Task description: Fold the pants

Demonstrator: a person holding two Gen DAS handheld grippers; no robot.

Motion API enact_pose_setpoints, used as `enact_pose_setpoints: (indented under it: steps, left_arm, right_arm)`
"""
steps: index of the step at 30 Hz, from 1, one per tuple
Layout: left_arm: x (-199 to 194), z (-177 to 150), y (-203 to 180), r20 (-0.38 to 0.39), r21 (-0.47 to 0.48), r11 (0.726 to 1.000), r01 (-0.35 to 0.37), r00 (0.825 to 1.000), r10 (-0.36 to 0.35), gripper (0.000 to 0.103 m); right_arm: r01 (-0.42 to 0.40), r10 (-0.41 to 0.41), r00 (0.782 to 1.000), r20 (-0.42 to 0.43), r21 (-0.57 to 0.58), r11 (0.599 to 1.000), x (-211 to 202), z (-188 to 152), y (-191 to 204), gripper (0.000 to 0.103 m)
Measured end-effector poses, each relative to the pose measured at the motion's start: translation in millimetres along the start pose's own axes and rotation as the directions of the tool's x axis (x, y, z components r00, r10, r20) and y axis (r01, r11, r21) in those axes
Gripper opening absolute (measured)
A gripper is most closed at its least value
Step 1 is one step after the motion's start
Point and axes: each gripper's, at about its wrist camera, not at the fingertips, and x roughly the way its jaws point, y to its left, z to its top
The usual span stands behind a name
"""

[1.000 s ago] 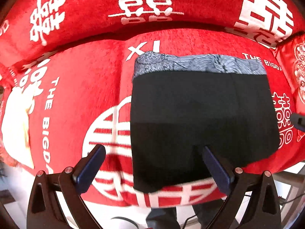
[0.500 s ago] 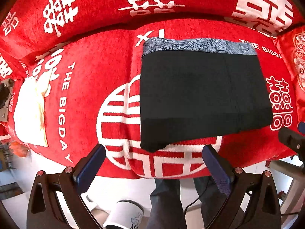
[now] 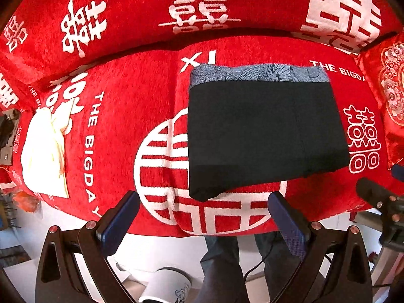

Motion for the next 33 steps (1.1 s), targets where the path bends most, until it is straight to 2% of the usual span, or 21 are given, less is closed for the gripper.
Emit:
enact_pose_setpoints:
  steps: [11,21,27,33]
  left_arm:
    - [-7,4,-8,0.022,0.031,1.0,0.003,1.0,-0.003,0.102]
    - [-6,4,-10,0.012,0.031,1.0,0.006,1.0,-0.006,0.102]
    - [-2,2,-9,-0.011,0.0,0.999,0.044,0.999,-0.044,0.102]
    - [-6,2,-12,0.002,0.027,0.998,0.057,0.998,-0.057,0.102]
  right_arm:
    - [0.012,-0.012,1.0,-0.007,-0.031,0.999,-2,0,5,0.103]
    - [0.012,-0.012,1.0,-0.01,-0.034,0.999,0,1,4,0.103]
    - [0.01,-0.01,1.0,-0.012,-0.034,0.999,1,1,4,0.103]
    - [0.01,-0.011,1.0,-0.015,-0.026,1.0,3,0,3,0.103]
